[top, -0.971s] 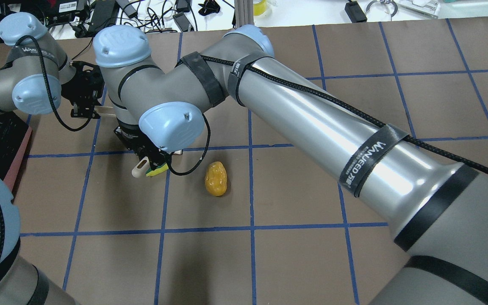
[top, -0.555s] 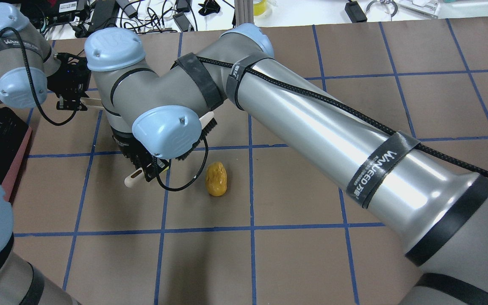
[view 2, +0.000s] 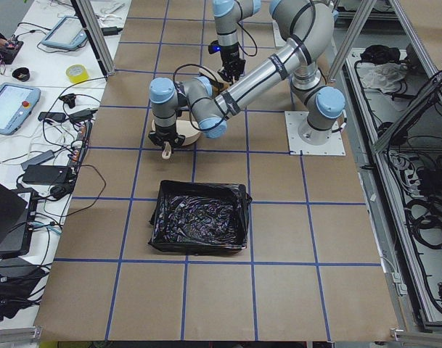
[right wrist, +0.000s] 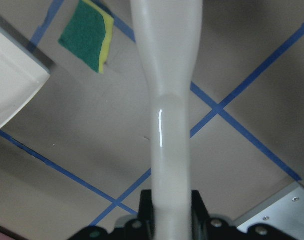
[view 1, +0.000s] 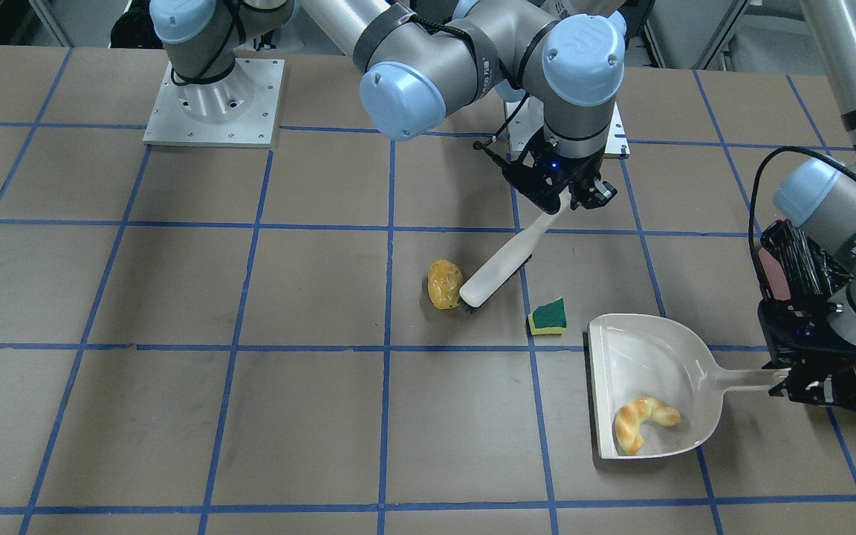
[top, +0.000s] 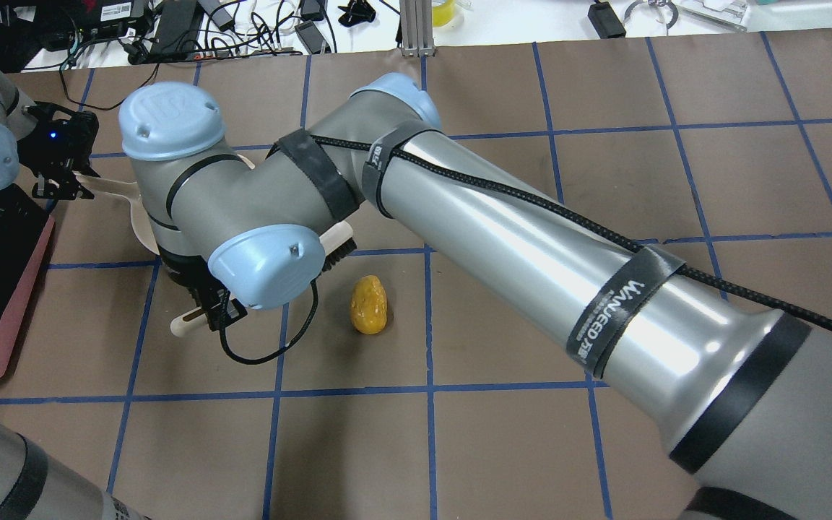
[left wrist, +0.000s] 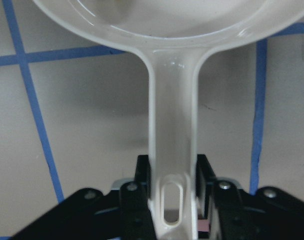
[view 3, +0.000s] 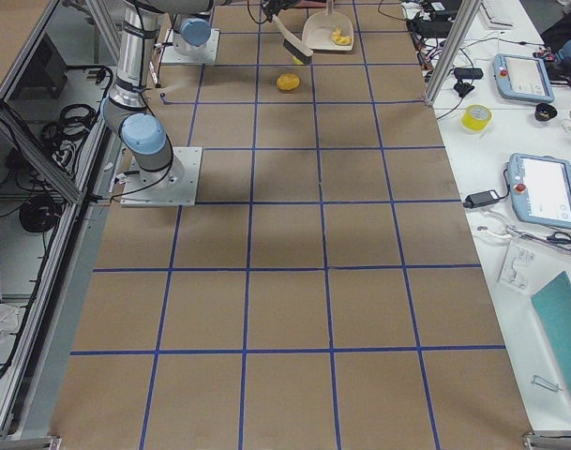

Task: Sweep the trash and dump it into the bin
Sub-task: 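Brush the yellow lemon toy into the dustpan with the right gripper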

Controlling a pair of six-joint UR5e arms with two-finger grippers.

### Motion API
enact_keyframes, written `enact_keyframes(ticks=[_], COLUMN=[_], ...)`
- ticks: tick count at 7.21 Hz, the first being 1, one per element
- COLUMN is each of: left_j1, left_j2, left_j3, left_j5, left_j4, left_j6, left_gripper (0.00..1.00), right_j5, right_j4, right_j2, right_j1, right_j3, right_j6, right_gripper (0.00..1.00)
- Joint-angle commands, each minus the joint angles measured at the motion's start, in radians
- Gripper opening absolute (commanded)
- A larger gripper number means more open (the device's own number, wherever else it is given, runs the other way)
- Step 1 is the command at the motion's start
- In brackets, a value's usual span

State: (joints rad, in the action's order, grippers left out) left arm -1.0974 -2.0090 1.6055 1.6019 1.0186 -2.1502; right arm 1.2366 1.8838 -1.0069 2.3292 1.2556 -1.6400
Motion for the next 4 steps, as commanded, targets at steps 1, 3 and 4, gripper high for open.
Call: enact_keyframes(ticks=[1, 3, 4], left_j1=[0.034, 0.039, 0.039], left_j2=[0.051, 0.128, 0.150], left_j3=[0.034, 0.146, 0.169], left_j5=[0.009, 0.013, 0.012], left_j4=[0.146, 0.160, 0.161], left_j6=[-0.053, -0.053, -0.051], left_gripper=[0.00, 0.00, 0.00], right_j5=[0.006, 0.004, 0.003], right_j4=[0.118, 0.101, 0.115], right_j2=[0.074, 0.076, 0.082], right_j1=[0.077, 0.084, 0.084], right_j3=[0.001, 0.004, 0.007], right_j6=[-0.081, -0.063, -0.026], right_gripper=[0.00, 0.00, 0.00])
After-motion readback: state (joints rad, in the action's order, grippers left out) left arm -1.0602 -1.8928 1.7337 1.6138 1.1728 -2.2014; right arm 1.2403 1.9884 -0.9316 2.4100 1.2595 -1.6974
